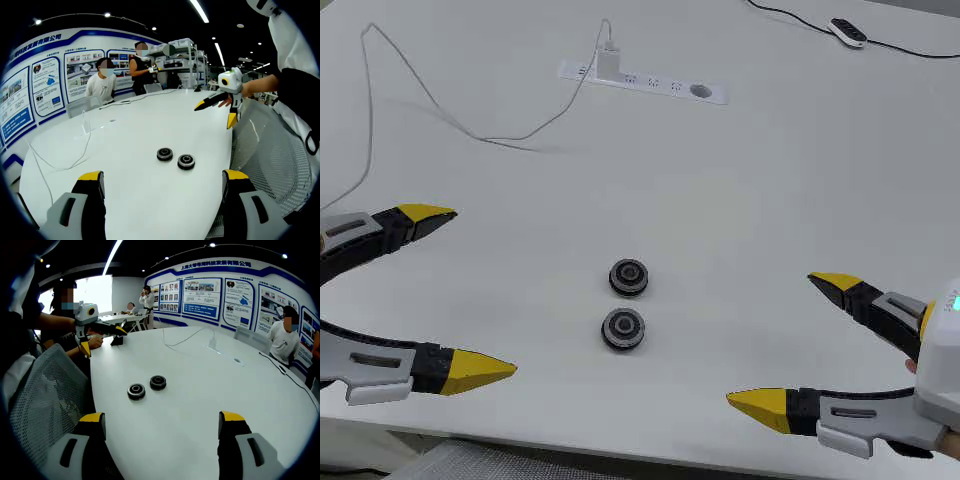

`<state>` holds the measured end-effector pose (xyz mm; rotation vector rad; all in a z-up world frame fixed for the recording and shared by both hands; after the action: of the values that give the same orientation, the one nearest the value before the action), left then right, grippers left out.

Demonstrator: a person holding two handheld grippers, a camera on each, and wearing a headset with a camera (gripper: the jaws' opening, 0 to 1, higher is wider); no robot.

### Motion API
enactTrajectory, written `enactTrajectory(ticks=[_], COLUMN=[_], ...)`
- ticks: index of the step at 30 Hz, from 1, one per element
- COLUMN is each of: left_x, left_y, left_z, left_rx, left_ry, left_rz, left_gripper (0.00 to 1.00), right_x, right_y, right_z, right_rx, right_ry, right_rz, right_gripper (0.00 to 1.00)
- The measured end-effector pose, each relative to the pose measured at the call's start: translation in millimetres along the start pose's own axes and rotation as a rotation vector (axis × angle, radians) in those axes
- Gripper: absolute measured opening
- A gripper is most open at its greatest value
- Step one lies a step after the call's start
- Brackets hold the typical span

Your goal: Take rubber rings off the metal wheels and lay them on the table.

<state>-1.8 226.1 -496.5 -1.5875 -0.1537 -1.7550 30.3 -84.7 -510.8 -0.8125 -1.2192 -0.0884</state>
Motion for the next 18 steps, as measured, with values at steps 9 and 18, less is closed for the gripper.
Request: enactTrajectory(ticks=[9,18], left_x=[-1.5,-2.7], left_y=[0.0,-0.8], left_z=[1.5,0.6], left_rx=[-0.008,-0.011], left_ry=[0.013,0.022], left_rz=[0.008,0.02], left_gripper=[0.98,0.99], right_x=[-2.5,-3.3], right_y=[-0.1,-0.2], right_z=[0.0,0.6], right_rx=[-0.003,0.001], right_ry=[0.007,0.01], right_rz=[0.005,0.006], right_gripper=[0.94,0.94])
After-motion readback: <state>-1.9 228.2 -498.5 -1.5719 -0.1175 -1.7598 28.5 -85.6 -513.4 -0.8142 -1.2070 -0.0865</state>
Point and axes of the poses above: the centre of the closed fingertips' face, and the gripper's own axes: y roughly forward along the fingers, z roughly to its left, x roughly out of its top, the point moved 6 cm from there along -y, roughly backward along the fingers, and after that the axes turned 11 degrees about y, right-handed, at the moved point
